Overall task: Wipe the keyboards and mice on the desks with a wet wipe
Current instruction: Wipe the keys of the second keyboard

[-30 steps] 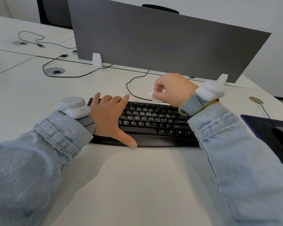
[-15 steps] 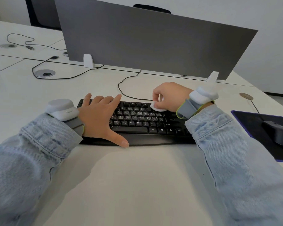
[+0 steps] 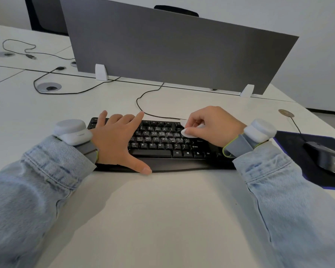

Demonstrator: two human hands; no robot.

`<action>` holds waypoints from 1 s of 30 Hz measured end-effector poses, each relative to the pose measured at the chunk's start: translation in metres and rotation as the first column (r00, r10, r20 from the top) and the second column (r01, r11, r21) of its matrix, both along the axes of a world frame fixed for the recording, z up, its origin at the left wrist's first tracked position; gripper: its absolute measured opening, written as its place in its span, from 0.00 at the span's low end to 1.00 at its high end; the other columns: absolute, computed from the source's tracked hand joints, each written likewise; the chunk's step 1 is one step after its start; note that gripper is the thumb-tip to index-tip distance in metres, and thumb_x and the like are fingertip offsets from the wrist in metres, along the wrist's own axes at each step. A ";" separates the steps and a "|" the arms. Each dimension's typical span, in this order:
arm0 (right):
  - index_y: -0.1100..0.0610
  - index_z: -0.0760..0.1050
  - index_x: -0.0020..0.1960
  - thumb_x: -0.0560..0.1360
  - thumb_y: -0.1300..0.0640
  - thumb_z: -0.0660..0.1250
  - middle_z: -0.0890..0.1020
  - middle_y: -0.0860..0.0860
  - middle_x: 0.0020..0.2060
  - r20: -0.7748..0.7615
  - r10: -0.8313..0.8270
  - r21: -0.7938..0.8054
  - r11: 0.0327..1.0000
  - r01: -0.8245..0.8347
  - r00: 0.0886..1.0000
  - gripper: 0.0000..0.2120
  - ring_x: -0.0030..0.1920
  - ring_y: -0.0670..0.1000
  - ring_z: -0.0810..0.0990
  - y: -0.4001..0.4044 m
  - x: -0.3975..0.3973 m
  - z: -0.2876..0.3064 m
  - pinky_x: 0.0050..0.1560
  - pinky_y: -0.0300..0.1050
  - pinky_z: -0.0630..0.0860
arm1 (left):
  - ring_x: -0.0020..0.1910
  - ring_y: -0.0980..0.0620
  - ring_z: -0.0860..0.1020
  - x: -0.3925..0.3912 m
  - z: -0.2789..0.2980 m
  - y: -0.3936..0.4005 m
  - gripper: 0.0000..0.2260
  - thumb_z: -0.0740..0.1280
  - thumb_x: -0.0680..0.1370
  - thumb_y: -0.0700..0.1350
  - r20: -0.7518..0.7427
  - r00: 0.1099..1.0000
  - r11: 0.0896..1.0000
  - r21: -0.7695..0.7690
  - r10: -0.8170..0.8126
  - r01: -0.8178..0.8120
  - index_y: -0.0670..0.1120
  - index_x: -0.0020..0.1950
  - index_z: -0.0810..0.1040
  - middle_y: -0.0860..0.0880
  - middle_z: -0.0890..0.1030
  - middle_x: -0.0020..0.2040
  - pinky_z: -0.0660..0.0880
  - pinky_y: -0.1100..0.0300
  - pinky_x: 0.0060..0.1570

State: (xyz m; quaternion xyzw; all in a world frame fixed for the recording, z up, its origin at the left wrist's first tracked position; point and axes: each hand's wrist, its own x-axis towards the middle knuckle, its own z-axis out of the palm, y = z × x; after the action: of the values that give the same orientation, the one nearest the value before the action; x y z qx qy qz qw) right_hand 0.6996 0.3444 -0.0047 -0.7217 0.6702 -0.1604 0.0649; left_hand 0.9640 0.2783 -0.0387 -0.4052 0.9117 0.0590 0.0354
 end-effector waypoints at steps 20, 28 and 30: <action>0.52 0.80 0.43 0.73 0.56 0.69 0.75 0.42 0.34 -0.036 0.026 -0.086 0.996 -0.029 0.999 0.02 0.38 0.45 0.75 0.001 0.020 -0.004 0.37 0.33 0.68 | 0.80 0.48 0.50 0.000 -0.005 -0.002 0.70 0.54 0.48 0.86 -0.024 1.000 1.000 -0.010 0.007 -0.008 0.52 0.81 0.35 0.55 0.55 0.79 0.39 0.37 0.77; 0.55 0.78 0.45 0.75 0.58 0.65 0.72 0.41 0.34 -0.090 0.002 -0.116 0.993 -0.012 0.996 0.03 0.41 0.47 0.74 0.002 0.020 -0.003 0.37 0.39 0.66 | 0.80 0.48 0.49 -0.001 -0.002 -0.001 0.70 0.53 0.48 0.86 -0.008 1.000 1.000 0.008 0.004 -0.004 0.53 0.81 0.33 0.54 0.53 0.80 0.38 0.38 0.77; 0.55 0.77 0.45 0.76 0.59 0.64 0.72 0.41 0.35 -0.104 0.014 -0.082 0.996 -0.023 0.994 0.04 0.41 0.48 0.74 0.003 0.025 -0.006 0.35 0.37 0.66 | 0.80 0.48 0.49 -0.001 -0.001 -0.001 0.70 0.53 0.48 0.86 -0.001 1.000 1.000 0.007 0.001 -0.001 0.53 0.81 0.33 0.54 0.52 0.80 0.38 0.38 0.77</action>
State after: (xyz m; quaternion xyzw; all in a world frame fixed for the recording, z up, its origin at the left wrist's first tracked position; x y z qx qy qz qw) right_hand 0.7246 0.3477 -0.0108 -0.7373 0.6588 -0.1498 0.0016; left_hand 0.9632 0.2775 -0.0401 -0.4055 0.9113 0.0623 0.0364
